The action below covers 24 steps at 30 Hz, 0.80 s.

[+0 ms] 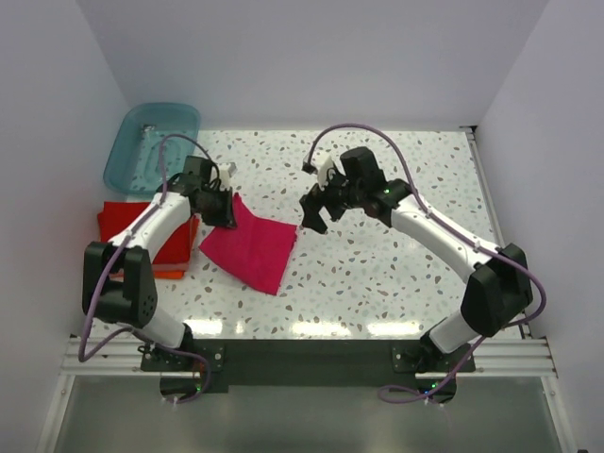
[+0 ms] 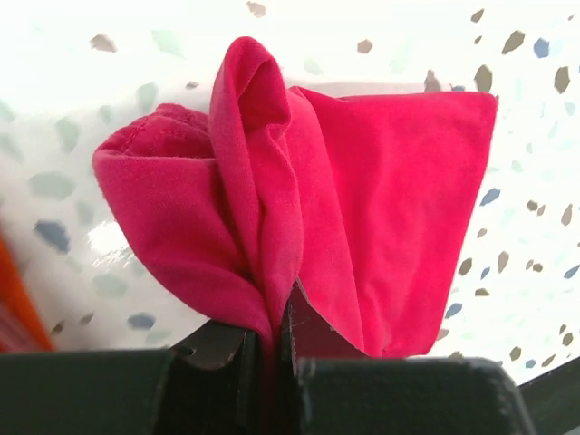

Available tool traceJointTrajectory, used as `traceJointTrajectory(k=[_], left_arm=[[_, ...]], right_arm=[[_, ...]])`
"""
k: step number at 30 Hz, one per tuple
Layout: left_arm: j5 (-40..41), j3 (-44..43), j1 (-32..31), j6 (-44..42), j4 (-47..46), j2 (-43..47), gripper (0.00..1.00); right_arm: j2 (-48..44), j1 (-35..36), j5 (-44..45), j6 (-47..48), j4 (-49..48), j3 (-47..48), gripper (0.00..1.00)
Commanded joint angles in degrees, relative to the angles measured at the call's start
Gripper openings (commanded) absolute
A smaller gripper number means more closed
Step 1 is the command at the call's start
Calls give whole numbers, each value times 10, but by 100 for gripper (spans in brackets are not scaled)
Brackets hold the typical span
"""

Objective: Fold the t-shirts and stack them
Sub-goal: Neatly place the folded tshirt to the corner

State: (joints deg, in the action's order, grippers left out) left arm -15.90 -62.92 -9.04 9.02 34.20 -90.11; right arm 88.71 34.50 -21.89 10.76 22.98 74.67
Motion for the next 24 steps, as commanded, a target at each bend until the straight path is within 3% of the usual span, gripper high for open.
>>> traceJointTrajectory(k=[1, 12, 24], left_arm=[[25, -5, 23, -59, 60, 52, 0], [54, -60, 82, -154, 124, 137, 0], [45, -146, 90, -146, 171, 165, 0]], right_arm=[[-31, 4, 22, 30, 25, -15, 99], [-63, 4, 40, 43, 23, -51, 99], [-78, 4, 45, 47, 26, -59, 99]])
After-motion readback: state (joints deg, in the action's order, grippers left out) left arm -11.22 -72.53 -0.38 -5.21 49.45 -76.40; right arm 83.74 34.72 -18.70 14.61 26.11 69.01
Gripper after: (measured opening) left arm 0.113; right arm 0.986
